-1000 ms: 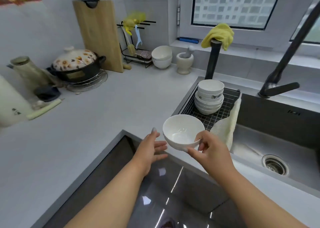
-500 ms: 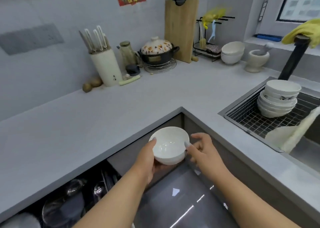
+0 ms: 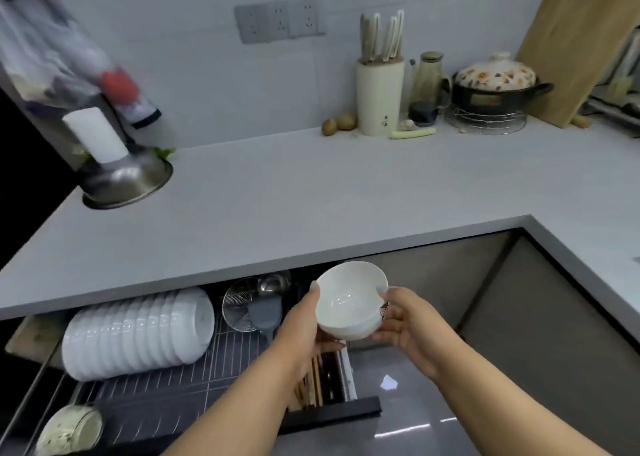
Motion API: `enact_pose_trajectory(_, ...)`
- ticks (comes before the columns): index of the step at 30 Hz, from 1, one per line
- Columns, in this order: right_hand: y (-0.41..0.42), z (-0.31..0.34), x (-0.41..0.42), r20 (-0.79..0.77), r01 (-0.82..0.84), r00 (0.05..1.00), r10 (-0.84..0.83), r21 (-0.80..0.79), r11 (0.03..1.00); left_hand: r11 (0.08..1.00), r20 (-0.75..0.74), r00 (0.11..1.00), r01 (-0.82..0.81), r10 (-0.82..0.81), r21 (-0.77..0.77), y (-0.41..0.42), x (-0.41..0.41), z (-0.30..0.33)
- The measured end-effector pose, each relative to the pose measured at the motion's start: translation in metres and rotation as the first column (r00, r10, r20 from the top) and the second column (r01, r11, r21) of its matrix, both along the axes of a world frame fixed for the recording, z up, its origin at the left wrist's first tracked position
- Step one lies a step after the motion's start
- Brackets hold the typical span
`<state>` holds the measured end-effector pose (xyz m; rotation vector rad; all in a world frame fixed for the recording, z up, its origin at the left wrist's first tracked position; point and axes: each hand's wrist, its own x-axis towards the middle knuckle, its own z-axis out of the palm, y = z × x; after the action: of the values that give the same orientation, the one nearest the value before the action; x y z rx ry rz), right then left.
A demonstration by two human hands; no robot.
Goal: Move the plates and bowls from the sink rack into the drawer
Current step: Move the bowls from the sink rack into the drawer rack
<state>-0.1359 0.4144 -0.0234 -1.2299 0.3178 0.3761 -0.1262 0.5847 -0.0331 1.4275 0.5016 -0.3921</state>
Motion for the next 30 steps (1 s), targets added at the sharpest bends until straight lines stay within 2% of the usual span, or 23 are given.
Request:
enact_pose_trajectory(3, 0.058, -0.005, -0.001, -0.029, -0.064, 0.998, 0.063, -0.046, 0.997, 0.998, 0.004, 1.000, -0.018, 0.018, 0.059, 0.060, -0.015, -0.008)
enact_pose_trajectory(6, 0.119, -0.015, -0.001, -0.048, -0.146, 0.989, 0.142, -0.116, 0.982, 0.980, 0.018, 0.997, -0.078, 0.076, 0.182, 0.124, -0.031, -0.013)
enact_pose_trajectory(12, 0.249, -0.054, 0.003, -0.094, -0.312, 0.950, 0.298, -0.244, 0.918, 0.850, 0.031, 0.992, -0.123, 0.125, 0.512, 0.274, -0.072, -0.048)
enact_pose_trajectory(17, 0.355, -0.101, 0.001, -0.194, -0.414, 0.909, 0.368, -0.321, 0.852, 0.633, 0.018, 0.993, -0.086, 0.114, 0.769, 0.380, -0.116, -0.063)
enact_pose_trajectory(20, 0.409, -0.126, 0.001, -0.237, -0.459, 0.888, 0.394, -0.400, 0.793, 0.496, -0.076, 0.994, 0.026, 0.081, 0.868, 0.431, -0.130, -0.084)
enact_pose_trajectory(25, 0.483, -0.160, 0.002, -0.258, -0.497, 0.867, 0.426, -0.492, 0.715, 0.253, -0.283, 0.957, 0.290, -0.063, 0.923, 0.485, -0.136, -0.114)
enact_pose_trajectory(30, 0.531, -0.187, 0.004, -0.335, -0.573, 0.815, 0.472, -0.581, 0.578, 0.117, -0.317, 0.937, 0.335, -0.147, 0.935, 0.508, -0.120, -0.122)
